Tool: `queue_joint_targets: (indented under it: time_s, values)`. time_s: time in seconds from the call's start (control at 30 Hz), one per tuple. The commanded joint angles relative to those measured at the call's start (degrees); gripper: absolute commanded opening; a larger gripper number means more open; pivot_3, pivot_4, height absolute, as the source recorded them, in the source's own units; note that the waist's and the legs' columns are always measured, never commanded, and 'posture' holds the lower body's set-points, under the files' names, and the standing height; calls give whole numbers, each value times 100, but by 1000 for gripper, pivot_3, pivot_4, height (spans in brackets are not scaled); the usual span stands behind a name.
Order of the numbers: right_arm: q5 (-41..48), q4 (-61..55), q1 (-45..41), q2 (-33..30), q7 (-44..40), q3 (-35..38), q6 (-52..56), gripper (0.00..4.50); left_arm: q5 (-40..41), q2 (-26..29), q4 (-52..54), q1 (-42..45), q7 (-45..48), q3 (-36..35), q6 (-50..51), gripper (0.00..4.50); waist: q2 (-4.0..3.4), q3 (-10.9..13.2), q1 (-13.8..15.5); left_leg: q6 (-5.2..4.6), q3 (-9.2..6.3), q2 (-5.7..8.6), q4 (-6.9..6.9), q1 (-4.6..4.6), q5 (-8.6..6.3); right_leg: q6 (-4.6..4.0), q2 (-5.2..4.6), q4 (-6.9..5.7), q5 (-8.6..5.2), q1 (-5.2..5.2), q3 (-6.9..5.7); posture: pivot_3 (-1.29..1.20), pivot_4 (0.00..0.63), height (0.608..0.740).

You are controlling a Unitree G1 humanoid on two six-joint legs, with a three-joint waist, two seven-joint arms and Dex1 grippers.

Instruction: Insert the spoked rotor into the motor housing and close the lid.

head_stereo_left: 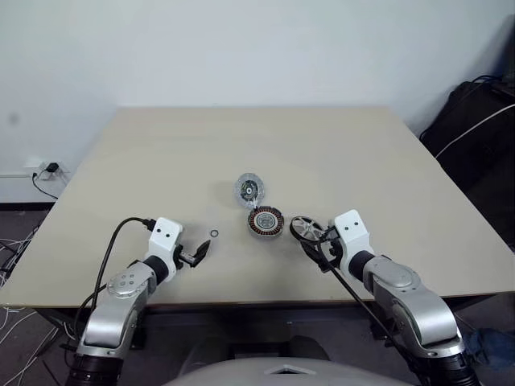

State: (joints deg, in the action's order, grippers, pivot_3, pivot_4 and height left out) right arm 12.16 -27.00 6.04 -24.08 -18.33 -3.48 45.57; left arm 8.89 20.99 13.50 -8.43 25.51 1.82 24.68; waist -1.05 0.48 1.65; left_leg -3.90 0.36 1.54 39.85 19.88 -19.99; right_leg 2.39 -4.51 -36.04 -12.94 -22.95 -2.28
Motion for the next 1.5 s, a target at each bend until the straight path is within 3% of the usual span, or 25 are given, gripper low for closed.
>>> queue_joint_targets:
  time_s: [0.03, 0.53, 1.07, 1.5]
  values:
    - [-46, -60, -30, 33, 46, 77, -105, 4489, -53, 20, 66, 66, -8, 25, -94, 4474, 0, 0, 0, 0, 0, 0, 0, 0, 0, 0, 0, 0, 0, 0, 0, 0, 0, 740]
    - [-103, 25, -32, 132, 97, 75, -182, 4489, -120, -60, -144, 171, -133, 99, -149, 4474, -1, 1, 0, 2, 0, 0, 0, 3, 1, 0, -1, 0, 0, -4, -1, 0, 0, 740]
    - [-220, 215, -154, 333, 117, -8, -326, 4489, -766, -720, -2230, 1679, -519, 558, -906, 4474, 3, 0, 10, 22, 0, 6, 0, 12, 14, 8, 10, 0, 6, 13, 0, 0, 0, 740]
    - [-274, 177, -76, 408, 179, 57, -335, 4489, -976, -684, -2619, 1849, -456, 602, -825, 4474, 3, 0, -2, 22, 1, 7, 0, 12, 16, 18, 13, 0, 11, 15, 1, 0, 0, 740]
